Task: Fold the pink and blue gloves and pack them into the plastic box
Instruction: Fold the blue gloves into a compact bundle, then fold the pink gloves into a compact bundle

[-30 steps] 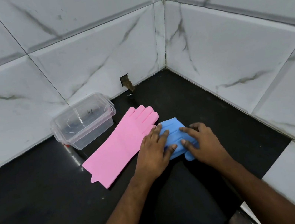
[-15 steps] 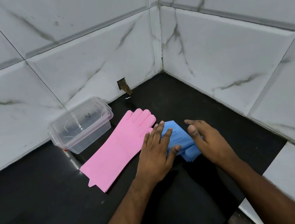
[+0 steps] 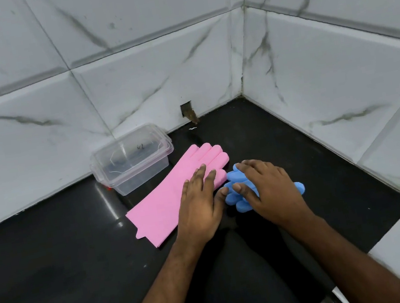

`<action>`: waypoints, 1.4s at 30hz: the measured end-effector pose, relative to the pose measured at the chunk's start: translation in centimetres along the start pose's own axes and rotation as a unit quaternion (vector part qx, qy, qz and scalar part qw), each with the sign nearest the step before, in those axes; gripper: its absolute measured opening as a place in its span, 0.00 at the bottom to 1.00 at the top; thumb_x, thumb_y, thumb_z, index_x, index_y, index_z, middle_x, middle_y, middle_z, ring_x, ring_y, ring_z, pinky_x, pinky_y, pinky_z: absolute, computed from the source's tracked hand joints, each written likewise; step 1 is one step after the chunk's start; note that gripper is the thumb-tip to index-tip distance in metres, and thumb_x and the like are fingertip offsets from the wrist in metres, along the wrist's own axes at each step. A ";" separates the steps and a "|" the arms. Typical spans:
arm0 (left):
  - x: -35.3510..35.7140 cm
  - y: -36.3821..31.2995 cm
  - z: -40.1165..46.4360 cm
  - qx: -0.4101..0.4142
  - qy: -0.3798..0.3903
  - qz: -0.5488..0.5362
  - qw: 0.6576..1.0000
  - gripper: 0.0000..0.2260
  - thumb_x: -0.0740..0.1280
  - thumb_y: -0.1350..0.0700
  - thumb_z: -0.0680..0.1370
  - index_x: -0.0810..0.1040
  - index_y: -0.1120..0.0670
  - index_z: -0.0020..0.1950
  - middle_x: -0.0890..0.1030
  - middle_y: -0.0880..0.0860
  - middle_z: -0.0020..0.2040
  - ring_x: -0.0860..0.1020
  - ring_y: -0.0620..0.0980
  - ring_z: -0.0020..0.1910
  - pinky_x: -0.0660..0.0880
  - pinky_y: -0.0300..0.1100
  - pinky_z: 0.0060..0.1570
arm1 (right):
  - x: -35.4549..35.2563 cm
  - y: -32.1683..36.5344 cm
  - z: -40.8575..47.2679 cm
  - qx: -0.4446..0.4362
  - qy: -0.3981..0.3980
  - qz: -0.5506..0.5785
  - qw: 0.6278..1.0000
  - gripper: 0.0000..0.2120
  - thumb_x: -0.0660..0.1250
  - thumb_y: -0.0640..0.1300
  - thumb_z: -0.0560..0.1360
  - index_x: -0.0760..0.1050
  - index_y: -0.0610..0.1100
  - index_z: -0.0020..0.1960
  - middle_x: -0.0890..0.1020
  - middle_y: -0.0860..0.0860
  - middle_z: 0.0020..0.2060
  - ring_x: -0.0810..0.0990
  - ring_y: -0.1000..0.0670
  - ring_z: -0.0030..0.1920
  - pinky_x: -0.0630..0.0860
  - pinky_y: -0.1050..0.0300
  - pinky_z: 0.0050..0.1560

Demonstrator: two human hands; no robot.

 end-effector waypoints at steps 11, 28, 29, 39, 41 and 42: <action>-0.5 3.7 -1.9 -0.055 -0.008 0.007 0.998 0.25 0.53 0.41 0.85 0.65 0.50 0.80 0.61 0.52 0.82 0.57 0.50 0.81 0.55 0.54 0.80 | 2.7 3.4 0.8 -0.018 0.094 -0.012 0.995 0.30 0.56 0.63 0.82 0.59 0.53 0.80 0.62 0.52 0.80 0.61 0.49 0.78 0.58 0.49 0.77; -4.0 11.7 -1.9 -0.169 -0.016 0.076 0.983 0.22 0.58 0.46 0.85 0.72 0.54 0.76 0.68 0.57 0.78 0.65 0.57 0.78 0.60 0.54 0.77 | 9.9 10.3 1.7 -0.154 0.124 -0.044 0.979 0.26 0.60 0.48 0.83 0.60 0.47 0.80 0.65 0.47 0.78 0.65 0.46 0.76 0.64 0.49 0.73; -4.3 12.5 -1.8 -0.180 -0.002 0.091 0.979 0.22 0.58 0.46 0.85 0.71 0.54 0.76 0.69 0.58 0.78 0.65 0.58 0.77 0.60 0.55 0.77 | 10.3 10.6 2.0 -0.155 0.131 -0.048 0.978 0.26 0.60 0.46 0.83 0.60 0.47 0.80 0.64 0.46 0.78 0.64 0.46 0.76 0.64 0.49 0.74; -5.7 15.8 -0.9 -0.268 0.011 0.086 0.960 0.15 0.65 0.48 0.82 0.77 0.54 0.65 0.81 0.55 0.62 0.78 0.59 0.61 0.71 0.55 0.61 | 11.8 10.4 2.7 -0.114 0.145 -0.006 0.983 0.20 0.60 0.42 0.83 0.69 0.45 0.74 0.67 0.46 0.77 0.66 0.45 0.74 0.70 0.49 0.71; -5.6 16.0 -1.2 -0.286 0.021 0.077 0.955 0.12 0.66 0.48 0.81 0.78 0.55 0.59 0.83 0.55 0.57 0.79 0.59 0.59 0.71 0.54 0.60 | 11.8 10.9 2.2 -0.149 0.125 -0.026 0.981 0.20 0.62 0.38 0.82 0.70 0.43 0.73 0.67 0.45 0.77 0.65 0.43 0.75 0.71 0.49 0.71; -5.5 16.1 -1.4 -0.292 0.028 0.070 0.953 0.11 0.66 0.48 0.81 0.78 0.55 0.56 0.83 0.55 0.55 0.80 0.59 0.57 0.71 0.53 0.58 | 11.8 11.0 2.1 -0.147 0.123 -0.026 0.981 0.20 0.62 0.36 0.81 0.70 0.43 0.73 0.66 0.45 0.77 0.64 0.43 0.76 0.69 0.49 0.72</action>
Point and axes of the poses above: each hand's wrist, its own z-axis towards the middle knuckle, its own x-axis out of the palm, y = z × x, the point moved 5 cm from there along z, towards the middle knuckle
